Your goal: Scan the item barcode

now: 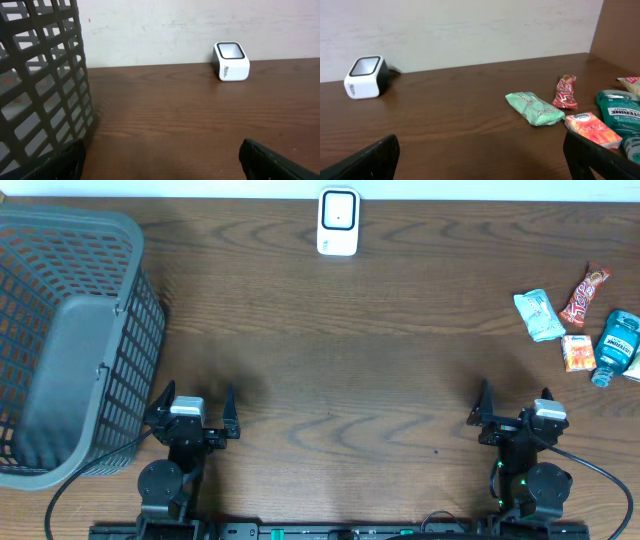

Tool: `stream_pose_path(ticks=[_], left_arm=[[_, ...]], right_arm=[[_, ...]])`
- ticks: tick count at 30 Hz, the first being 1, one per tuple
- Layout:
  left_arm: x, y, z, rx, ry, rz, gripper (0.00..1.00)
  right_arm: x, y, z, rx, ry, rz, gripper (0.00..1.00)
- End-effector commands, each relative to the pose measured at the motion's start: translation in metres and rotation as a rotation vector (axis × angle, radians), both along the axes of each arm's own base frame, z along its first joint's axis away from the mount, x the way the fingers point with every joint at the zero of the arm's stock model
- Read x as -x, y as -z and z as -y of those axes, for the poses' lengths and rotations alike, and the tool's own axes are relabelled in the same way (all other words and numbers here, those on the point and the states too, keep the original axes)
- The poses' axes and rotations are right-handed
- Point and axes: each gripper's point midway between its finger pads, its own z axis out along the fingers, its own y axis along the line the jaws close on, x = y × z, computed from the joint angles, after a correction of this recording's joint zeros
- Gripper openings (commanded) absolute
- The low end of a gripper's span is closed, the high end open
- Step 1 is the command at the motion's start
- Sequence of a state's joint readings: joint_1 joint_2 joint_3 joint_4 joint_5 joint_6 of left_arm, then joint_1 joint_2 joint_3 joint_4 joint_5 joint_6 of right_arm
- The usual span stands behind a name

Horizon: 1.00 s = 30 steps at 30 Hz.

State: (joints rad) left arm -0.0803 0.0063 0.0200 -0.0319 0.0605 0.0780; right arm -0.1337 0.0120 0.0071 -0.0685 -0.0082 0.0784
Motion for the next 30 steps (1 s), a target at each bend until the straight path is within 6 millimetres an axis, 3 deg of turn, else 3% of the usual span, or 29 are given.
stream_pose_path(ticks=[1,30], left_arm=[[0.0004,0.0155,-0.0038,0.005,-0.017,-0.047,0.98],[0.0002,0.0159,-0.0075,0.005,-0.032,-0.049,0.98]], right_arm=[[0.0003,0.0003,0.0000,-0.003,-0.002,0.001,0.99],[0.0003,0.0003,0.0000,-0.003,-0.002,0.001,0.99]])
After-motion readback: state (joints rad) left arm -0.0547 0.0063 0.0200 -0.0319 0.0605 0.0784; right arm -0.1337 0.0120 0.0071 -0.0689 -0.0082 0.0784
